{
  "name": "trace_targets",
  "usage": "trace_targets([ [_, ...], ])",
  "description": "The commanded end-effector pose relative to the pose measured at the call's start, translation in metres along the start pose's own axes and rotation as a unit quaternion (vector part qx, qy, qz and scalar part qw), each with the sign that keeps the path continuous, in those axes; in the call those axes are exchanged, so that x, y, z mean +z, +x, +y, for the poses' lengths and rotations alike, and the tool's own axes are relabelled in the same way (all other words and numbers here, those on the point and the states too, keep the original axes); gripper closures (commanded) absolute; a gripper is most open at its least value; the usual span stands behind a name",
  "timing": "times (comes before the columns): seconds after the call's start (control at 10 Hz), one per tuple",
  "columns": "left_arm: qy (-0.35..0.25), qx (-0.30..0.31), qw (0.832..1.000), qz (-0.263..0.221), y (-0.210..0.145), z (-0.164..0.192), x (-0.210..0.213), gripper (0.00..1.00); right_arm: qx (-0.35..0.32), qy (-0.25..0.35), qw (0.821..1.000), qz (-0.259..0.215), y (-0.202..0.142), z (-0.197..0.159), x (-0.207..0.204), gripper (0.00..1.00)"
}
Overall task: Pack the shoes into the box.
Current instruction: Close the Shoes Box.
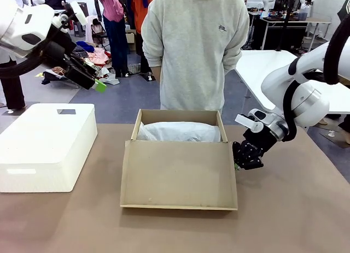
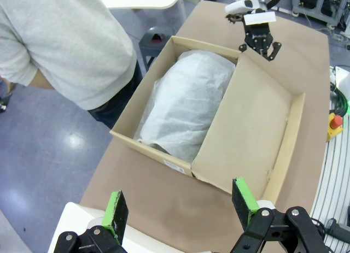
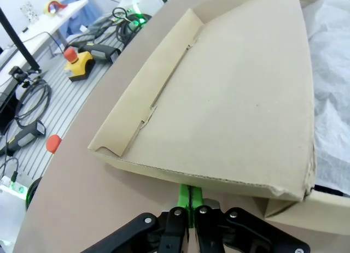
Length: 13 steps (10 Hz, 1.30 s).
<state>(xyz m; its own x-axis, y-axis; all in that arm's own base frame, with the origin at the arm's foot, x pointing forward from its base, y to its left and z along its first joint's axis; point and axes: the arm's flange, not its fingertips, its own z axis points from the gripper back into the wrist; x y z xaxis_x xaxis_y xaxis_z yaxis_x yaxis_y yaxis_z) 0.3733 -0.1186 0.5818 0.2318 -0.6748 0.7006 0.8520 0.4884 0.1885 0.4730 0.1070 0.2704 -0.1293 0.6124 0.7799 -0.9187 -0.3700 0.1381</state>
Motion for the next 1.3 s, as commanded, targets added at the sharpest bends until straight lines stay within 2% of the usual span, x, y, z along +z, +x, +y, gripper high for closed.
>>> trace_targets([
  [0.0,-0.008,-0.005,1.0,-0.007,-0.001,0.002,0.0,0.0,0.02,-0.013,0.999,-0.028,0.003,0.015,0.002,1.0],
  [0.5,-0.008,-0.005,1.0,-0.007,-0.001,0.002,0.0,0.0,0.03,-0.022,0.993,-0.111,0.003,0.021,0.012,1.0],
  [1.2,-0.008,-0.005,1.0,-0.007,-0.001,0.002,0.0,0.0,0.032,-0.065,0.984,-0.162,0.015,0.032,0.029,1.0],
])
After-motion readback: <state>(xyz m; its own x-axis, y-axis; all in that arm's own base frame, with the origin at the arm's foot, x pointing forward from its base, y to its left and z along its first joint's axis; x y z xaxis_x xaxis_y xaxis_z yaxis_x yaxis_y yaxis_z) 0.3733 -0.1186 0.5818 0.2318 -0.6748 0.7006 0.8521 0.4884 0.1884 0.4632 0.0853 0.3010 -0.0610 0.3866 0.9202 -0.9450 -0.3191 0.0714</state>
